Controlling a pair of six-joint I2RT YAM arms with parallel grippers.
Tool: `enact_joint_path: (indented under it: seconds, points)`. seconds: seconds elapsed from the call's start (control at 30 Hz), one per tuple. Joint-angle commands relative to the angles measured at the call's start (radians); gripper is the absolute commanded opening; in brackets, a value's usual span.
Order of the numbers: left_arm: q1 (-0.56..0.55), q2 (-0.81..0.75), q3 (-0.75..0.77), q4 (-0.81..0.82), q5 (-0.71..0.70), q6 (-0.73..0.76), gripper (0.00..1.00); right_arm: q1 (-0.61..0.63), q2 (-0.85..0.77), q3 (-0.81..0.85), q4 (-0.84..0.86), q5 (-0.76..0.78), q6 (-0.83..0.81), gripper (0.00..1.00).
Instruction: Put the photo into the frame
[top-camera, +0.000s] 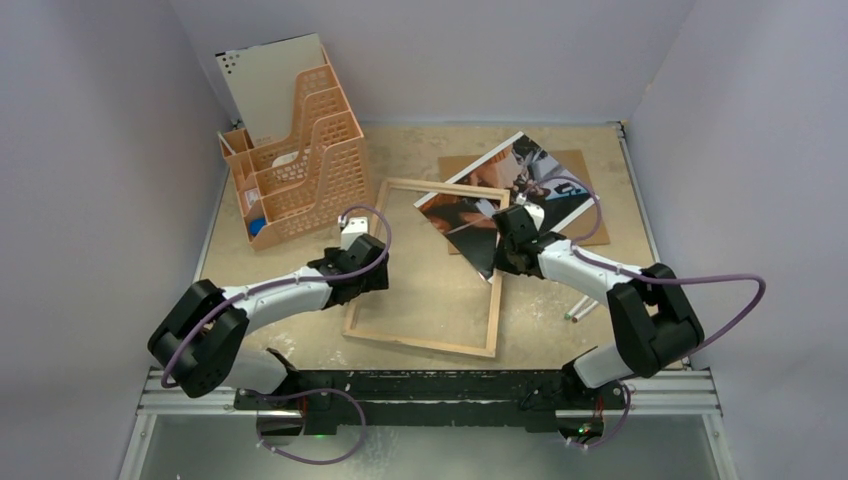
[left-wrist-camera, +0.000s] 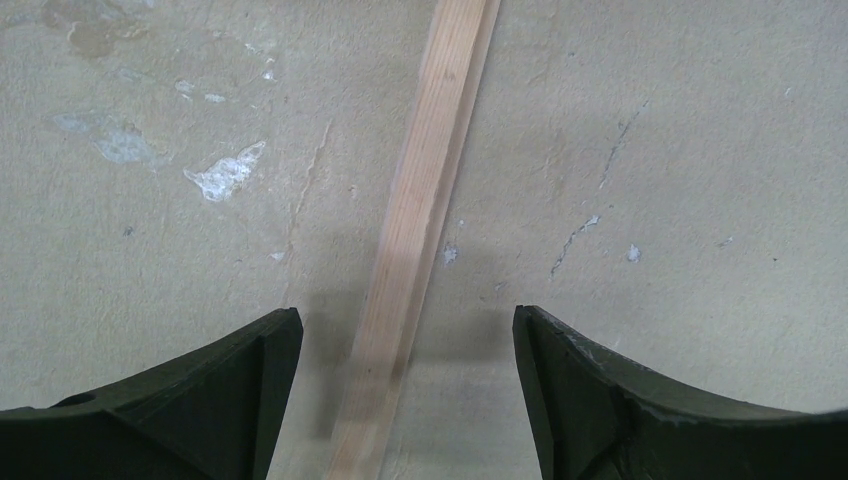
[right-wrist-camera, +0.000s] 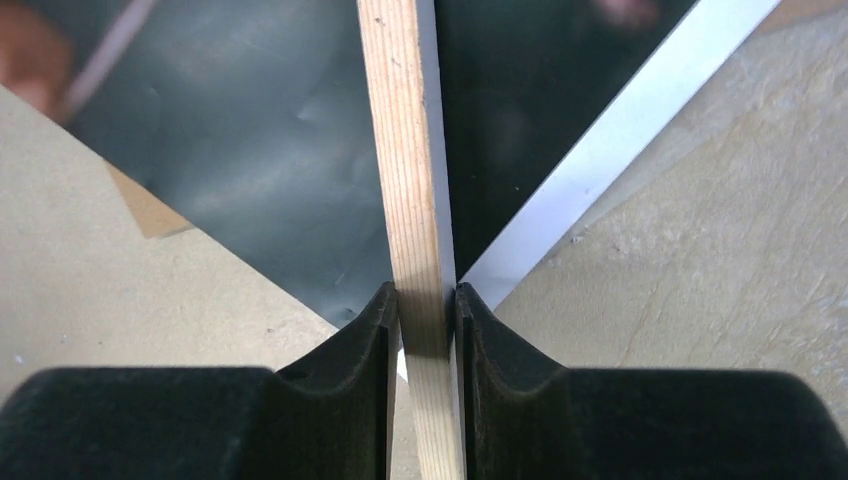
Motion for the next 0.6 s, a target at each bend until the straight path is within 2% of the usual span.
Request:
enact_joint_path:
  seconds: [0.0, 0.3, 0.37, 0.47, 0.57]
  points:
    - [0.007, -0.003, -0.009, 0.022, -0.021, -0.023, 0.80, 0.001, -0.003, 0.093, 0.034, -0.026, -0.068, 0.24]
    - [0.011, -0.035, 0.033, -0.003, 0.002, -0.003, 0.82, -0.024, 0.091, 0.151, 0.035, -0.043, -0.112, 0.39]
    - [0.011, -0.035, 0.053, -0.008, 0.012, 0.009, 0.82, -0.040, 0.097, 0.156, 0.032, -0.049, -0.120, 0.47]
    - [0.011, -0.033, 0.090, -0.028, -0.014, 0.012, 0.82, -0.066, 0.076, 0.163, 0.031, -0.057, -0.125, 0.66]
    - [0.012, -0.021, 0.168, -0.057, -0.059, 0.017, 0.82, -0.124, 0.029, 0.151, 0.043, -0.086, -0.113, 0.71]
